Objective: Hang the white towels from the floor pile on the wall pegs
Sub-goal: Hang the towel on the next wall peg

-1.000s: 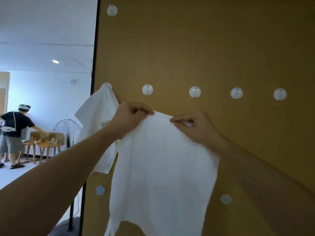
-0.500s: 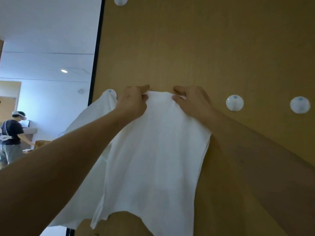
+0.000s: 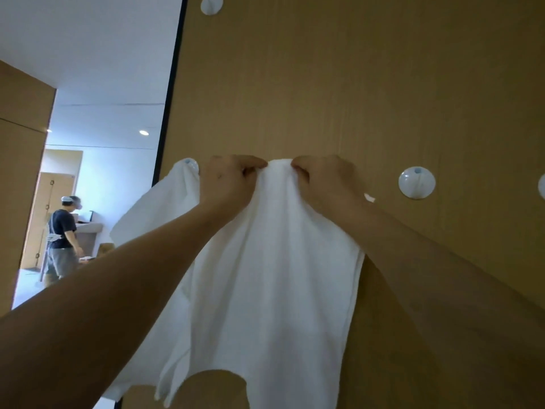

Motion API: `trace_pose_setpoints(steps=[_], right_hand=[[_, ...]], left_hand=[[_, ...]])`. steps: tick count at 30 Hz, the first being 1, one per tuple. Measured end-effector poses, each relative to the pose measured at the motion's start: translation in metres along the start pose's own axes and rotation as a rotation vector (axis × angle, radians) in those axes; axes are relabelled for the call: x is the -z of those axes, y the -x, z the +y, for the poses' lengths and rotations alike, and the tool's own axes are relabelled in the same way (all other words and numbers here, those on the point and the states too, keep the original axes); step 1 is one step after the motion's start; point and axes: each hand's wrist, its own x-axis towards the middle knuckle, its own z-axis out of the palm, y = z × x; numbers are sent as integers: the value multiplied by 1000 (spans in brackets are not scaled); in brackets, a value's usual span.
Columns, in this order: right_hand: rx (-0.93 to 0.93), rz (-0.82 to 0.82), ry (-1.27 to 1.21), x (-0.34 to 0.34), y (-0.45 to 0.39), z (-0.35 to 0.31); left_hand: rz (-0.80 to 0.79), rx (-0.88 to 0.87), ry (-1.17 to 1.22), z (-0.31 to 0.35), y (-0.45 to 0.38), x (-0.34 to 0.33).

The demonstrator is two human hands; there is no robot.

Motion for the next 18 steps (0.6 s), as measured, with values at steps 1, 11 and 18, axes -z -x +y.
trace_pose_setpoints(steps=[1, 11, 18], right_hand=[[-4, -12, -2, -2, 7, -3], [-196, -84, -558, -12, 44, -31], [-246, -108, -277, -38, 80, -48]], left_hand=[[-17, -7, -44, -3, 7, -5], [-117, 137, 108, 23, 49, -13], [-107, 84, 24, 25, 76, -12]])
